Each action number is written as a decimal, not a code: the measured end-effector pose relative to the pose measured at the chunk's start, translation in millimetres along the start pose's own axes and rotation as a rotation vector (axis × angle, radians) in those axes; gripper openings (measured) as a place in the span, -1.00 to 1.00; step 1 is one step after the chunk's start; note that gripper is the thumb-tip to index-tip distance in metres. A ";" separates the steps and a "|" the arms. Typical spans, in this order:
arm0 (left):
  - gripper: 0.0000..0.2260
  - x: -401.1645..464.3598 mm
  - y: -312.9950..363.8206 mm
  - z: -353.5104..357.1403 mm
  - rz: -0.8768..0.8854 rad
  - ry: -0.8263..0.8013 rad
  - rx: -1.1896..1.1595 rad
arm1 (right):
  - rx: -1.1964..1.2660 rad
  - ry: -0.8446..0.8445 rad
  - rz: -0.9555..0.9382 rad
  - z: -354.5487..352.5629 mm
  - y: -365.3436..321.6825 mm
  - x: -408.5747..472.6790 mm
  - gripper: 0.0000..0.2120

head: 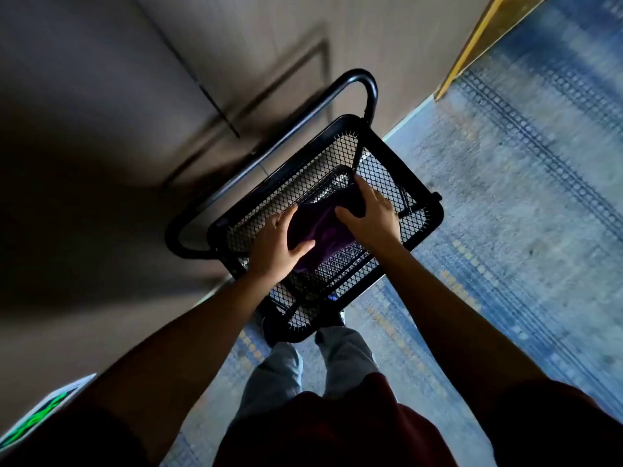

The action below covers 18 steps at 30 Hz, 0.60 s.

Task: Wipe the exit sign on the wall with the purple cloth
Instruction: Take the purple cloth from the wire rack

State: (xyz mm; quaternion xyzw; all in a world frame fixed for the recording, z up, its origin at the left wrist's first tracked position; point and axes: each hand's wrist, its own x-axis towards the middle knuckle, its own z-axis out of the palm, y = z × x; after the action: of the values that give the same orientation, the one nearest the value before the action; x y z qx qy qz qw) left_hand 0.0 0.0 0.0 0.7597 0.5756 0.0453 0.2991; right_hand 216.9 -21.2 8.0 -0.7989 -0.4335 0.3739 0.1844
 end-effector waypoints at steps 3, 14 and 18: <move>-0.23 -0.1 -3.6 -0.7 -0.082 -0.033 -0.087 | 0.004 -0.018 0.037 -0.2 -4.6 2.4 -0.22; -0.26 3.4 -8.1 7.0 -0.264 -0.201 0.032 | -0.060 -0.129 0.084 18.9 1.1 -11.4 -0.04; -0.32 -1.4 -12.5 3.8 -0.186 -0.164 0.000 | -0.068 -0.153 0.070 21.0 6.2 -17.5 -0.12</move>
State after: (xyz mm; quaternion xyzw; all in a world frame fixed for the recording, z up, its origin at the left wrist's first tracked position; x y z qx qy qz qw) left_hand -9.5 -0.8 -9.0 0.7040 0.6174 -0.0448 0.3482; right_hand 198.4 -39.8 -1.9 -0.7885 -0.4306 0.4251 0.1104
